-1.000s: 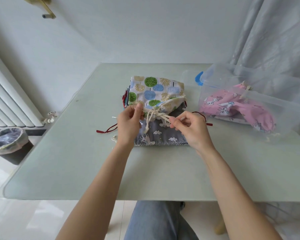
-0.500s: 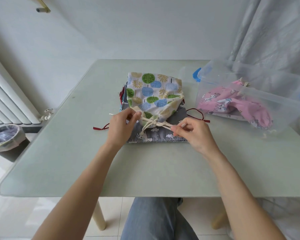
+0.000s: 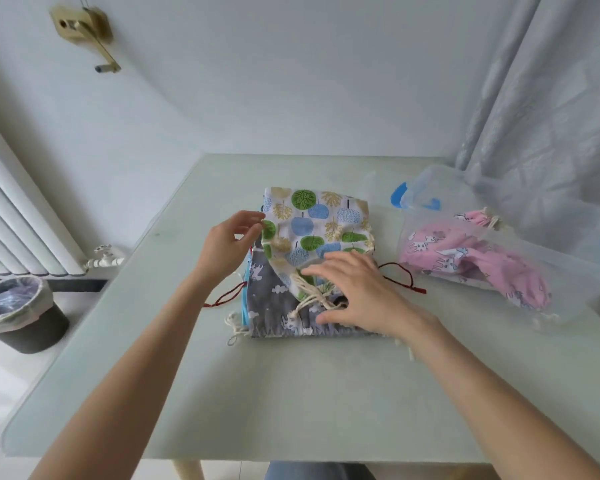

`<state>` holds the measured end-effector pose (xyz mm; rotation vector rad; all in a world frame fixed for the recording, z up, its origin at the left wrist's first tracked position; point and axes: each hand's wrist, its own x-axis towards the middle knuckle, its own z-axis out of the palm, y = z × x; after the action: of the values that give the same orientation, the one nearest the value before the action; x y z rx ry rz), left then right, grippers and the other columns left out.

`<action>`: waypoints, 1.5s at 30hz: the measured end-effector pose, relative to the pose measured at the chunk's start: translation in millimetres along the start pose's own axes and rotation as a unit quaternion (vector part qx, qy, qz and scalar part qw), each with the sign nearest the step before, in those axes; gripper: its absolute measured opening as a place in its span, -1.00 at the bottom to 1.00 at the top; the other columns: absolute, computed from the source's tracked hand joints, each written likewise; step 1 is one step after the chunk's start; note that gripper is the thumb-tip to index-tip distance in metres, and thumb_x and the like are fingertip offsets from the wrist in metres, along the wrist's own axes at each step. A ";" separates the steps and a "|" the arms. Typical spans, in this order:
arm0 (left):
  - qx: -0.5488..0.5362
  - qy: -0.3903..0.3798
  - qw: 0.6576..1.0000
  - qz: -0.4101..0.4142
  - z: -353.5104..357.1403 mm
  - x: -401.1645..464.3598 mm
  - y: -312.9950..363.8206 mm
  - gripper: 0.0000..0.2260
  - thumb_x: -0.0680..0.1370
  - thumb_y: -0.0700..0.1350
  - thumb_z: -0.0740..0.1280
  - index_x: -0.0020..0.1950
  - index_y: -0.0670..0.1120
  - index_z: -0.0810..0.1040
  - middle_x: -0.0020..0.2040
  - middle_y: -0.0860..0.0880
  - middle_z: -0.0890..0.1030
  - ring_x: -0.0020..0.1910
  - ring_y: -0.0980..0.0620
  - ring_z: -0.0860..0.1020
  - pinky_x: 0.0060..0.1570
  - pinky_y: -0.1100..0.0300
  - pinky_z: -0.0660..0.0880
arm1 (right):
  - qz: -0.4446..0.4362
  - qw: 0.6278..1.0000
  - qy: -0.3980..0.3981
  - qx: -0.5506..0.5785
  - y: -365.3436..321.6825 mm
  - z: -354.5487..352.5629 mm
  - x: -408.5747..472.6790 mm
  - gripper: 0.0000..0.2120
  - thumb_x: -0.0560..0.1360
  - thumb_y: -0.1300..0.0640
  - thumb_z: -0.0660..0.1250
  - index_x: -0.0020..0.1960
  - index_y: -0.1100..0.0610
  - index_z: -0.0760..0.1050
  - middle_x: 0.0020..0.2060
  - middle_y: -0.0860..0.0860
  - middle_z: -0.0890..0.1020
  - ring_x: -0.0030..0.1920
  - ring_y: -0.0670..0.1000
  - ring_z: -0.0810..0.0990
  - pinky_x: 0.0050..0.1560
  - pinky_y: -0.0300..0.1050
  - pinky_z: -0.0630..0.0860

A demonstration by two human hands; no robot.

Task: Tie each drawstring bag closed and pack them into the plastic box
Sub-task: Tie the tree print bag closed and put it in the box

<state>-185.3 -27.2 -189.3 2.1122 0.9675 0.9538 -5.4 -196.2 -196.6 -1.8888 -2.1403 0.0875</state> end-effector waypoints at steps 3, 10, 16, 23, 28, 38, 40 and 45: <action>-0.023 -0.013 0.999 -0.035 3.3 29.5 -4.7 -0.83 0.57 -0.09 0.27 0.14 0.01 0.54 0.03 0.07 0.61 0.03 0.03 0.58 0.08 0.08 0.51 | 0.031 0.993 0.029 0.107 8.4 -14.5 23.5 -0.64 0.39 -0.10 0.42 0.15 -0.03 0.52 -0.11 -0.07 0.61 -0.13 -0.03 0.50 0.00 -0.14 0.38; 0.017 -0.153 0.975 -0.159 23.3 70.5 -17.3 -0.27 0.44 0.34 0.21 0.48 -0.01 0.15 0.27 -0.10 0.50 0.16 -0.06 0.49 0.16 0.09 0.36 | 0.176 0.951 0.220 0.125 62.5 -22.7 75.3 -0.73 0.51 -0.04 0.31 0.06 0.13 0.45 -0.10 0.00 0.54 -0.15 -0.03 0.52 -0.20 -0.18 0.35; 0.200 -0.108 0.972 -0.064 47.3 83.6 -28.6 -0.13 0.33 0.35 0.37 0.50 0.00 0.14 0.40 -0.12 0.32 0.39 -0.14 0.23 0.32 0.00 0.24 | 0.224 0.971 0.073 0.046 82.0 2.8 98.6 -0.63 0.50 -0.04 0.32 0.24 0.09 0.41 0.43 0.07 0.22 0.37 0.16 0.27 0.31 0.02 0.30; 0.219 -0.039 0.974 -0.038 58.6 112.7 -30.8 -0.37 0.41 0.27 0.35 0.39 0.01 0.34 0.33 -0.05 0.43 0.30 -0.10 0.35 0.23 0.02 0.34 | 0.244 0.968 0.058 -0.009 86.3 8.3 110.0 -0.54 0.46 0.00 0.38 0.30 -0.01 0.31 0.33 0.07 0.37 0.28 0.11 0.37 0.09 -0.02 0.46; 0.132 0.020 0.991 -0.004 57.7 115.2 -25.8 -0.72 0.54 -0.07 0.32 0.24 -0.06 0.51 0.06 -0.03 0.65 0.02 -0.02 0.59 -0.04 0.15 0.47 | 0.209 0.969 0.115 -0.063 81.4 2.9 112.7 -0.56 0.44 0.03 0.41 0.25 0.00 0.33 0.11 0.00 0.56 0.06 0.03 0.48 -0.18 -0.20 0.29; -0.094 0.105 0.980 0.140 10.9 94.7 67.4 -0.80 0.61 -0.11 0.20 0.20 -0.02 0.52 0.00 0.03 0.54 -0.13 0.18 0.54 -0.17 0.35 0.47 | 0.078 0.945 0.312 0.053 53.5 -112.8 92.5 -0.66 0.39 0.26 0.42 0.15 0.07 0.52 -0.05 -0.03 0.55 -0.03 -0.03 0.49 -0.08 -0.16 0.39; -0.130 0.100 0.973 0.162 12.0 95.6 94.9 -0.80 0.61 -0.10 0.20 0.19 0.01 0.52 -0.02 0.06 0.53 -0.14 0.15 0.55 -0.15 0.34 0.48 | 0.059 0.941 0.322 0.082 55.0 -146.6 80.0 -0.68 0.38 0.29 0.43 0.10 0.06 0.54 -0.06 -0.06 0.56 -0.05 -0.07 0.50 -0.06 -0.23 0.39; -0.203 0.048 0.954 0.218 30.4 101.1 166.8 -0.81 0.60 -0.17 0.23 0.06 0.08 0.57 0.00 -0.01 0.58 -0.18 0.11 0.57 -0.14 0.38 0.42 | 0.062 0.930 0.325 0.157 81.7 -217.2 47.0 -0.67 0.38 0.26 0.44 0.00 -0.10 0.51 -0.08 -0.16 0.60 -0.03 -0.05 0.57 0.03 -0.18 0.48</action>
<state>-52.9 -42.3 -43.6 1.9636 0.3008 1.3509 122.9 -169.4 0.5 -1.5715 -1.4642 -0.1459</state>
